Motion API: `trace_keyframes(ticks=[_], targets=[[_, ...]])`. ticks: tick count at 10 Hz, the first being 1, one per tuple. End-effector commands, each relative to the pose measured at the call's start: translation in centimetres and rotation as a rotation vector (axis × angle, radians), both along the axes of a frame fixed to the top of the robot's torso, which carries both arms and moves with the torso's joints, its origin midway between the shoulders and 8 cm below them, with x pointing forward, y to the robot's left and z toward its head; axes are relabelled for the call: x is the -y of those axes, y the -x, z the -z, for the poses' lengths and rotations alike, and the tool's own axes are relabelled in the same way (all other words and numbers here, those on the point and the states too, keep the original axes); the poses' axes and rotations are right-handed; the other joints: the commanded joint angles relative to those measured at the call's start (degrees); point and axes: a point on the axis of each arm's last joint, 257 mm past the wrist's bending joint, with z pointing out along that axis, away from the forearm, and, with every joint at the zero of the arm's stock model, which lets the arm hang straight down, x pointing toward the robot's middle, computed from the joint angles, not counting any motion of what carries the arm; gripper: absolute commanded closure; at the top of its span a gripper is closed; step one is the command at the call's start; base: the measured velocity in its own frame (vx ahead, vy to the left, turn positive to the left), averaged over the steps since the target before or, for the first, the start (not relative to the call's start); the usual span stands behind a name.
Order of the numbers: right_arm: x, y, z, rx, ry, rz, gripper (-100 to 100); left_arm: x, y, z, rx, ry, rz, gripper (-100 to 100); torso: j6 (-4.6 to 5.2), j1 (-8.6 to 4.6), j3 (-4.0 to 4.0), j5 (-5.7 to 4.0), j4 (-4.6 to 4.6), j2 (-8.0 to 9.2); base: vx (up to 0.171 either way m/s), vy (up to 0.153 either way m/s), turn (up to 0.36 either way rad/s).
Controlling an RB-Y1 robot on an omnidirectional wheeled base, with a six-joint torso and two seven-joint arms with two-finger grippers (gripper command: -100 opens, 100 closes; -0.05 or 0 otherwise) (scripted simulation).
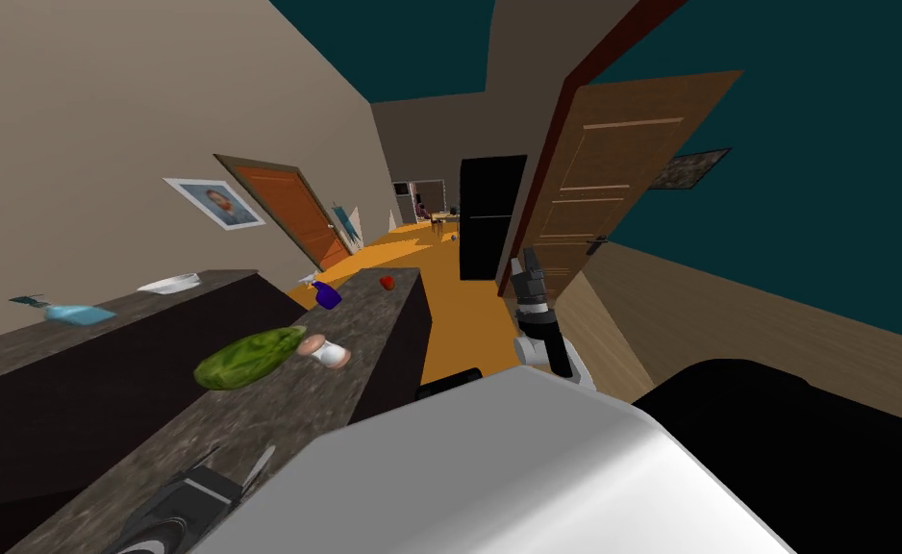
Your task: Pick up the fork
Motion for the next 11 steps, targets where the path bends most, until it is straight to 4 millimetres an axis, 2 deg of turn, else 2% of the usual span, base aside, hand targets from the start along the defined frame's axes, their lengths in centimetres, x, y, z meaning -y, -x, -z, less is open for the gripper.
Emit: trace_keyframes(ticks=[1,3,4,6,8,11], targets=[[0.0,0.0,0.0,0.0,0.0,0.0,0,-0.1,1.3,0.6,-0.039,0.027,-0.023,-100,0.0,0.0,0.0,0.0,0.0,0.0,0.011,0.02,-0.101],[0.0,0.0,0.0,0.0,0.0,0.0,0,-0.1,5.0,2.1,-0.126,0.098,-0.096,-100,0.0,0.0,0.01,0.0,0.0,0.01,0.012,0.031,-0.211],[0.0,0.0,0.0,0.0,0.0,0.0,0,0.0,5.4,2.4,-0.142,0.105,-0.1,-100,0.0,0.07,0.01,0.01,0.0,0.02,0.007,0.035,-0.072],[0.0,0.0,0.0,0.0,0.0,0.0,0,0.4,9.1,3.6,-0.231,0.172,-0.171,-100,-0.01,0.02,0.02,0.0,0.01,0.03,0.006,0.032,-0.155],[0.0,0.0,0.0,0.0,0.0,0.0,0,0.9,12.5,4.4,-0.311,0.23,-0.237,-100,-0.01,0.08,0.03,0.02,0.01,0.06,-0.004,0.047,-0.171],[0.0,0.0,0.0,0.0,0.0,0.0,0,1.7,16.6,4.9,-0.41,0.295,-0.315,-100,-0.03,0.07,0.05,0.02,0.02,0.09,-0.008,0.039,-0.118]])
